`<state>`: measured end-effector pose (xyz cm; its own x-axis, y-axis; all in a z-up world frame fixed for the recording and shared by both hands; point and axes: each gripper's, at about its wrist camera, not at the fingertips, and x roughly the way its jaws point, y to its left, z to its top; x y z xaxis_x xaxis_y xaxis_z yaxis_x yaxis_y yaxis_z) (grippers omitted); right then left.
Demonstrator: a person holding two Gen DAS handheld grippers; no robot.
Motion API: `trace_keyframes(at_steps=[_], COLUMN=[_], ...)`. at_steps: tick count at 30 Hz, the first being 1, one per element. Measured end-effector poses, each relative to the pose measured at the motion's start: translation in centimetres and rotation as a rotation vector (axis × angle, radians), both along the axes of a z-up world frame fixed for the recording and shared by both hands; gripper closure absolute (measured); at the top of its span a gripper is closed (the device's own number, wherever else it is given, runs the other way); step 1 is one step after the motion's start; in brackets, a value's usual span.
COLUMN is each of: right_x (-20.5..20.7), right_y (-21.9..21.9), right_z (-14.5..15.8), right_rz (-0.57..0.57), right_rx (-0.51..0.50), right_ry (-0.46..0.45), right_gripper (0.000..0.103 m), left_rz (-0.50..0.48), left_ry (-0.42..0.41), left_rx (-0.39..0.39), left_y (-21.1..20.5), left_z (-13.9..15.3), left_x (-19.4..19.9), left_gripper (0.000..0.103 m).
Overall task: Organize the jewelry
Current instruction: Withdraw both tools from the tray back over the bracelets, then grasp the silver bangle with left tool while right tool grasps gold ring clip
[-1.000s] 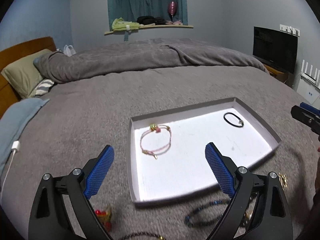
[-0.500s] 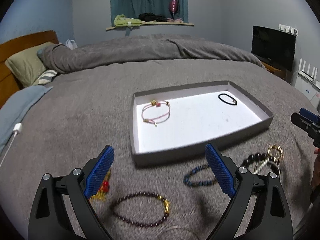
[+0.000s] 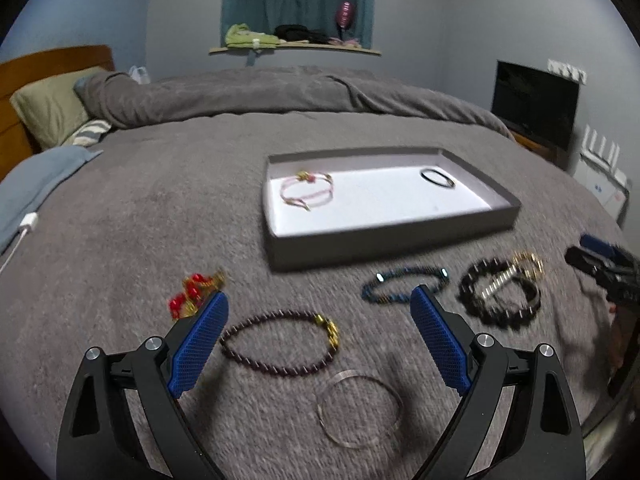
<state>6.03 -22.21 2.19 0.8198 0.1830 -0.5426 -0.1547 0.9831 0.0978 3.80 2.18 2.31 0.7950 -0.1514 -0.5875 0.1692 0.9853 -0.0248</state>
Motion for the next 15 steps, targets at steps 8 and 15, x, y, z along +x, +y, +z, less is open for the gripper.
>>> trace_keyframes(at_steps=[8, 15], right_x=[-1.1, -1.2], right_y=[1.0, 1.8], right_z=[-0.5, -0.5], right_rz=[0.048, 0.078], right_rx=[0.001, 0.0], right_ry=[0.012, 0.006], right_gripper=[0.006, 0.006], left_rz=[-0.071, -0.081], left_ry=[0.012, 0.052], left_rx=[-0.005, -0.035], left_y=[-0.9, -0.7], left_z=[-1.0, -1.7], left_x=[-3.3, -4.3], left_gripper=[0.011, 0.013])
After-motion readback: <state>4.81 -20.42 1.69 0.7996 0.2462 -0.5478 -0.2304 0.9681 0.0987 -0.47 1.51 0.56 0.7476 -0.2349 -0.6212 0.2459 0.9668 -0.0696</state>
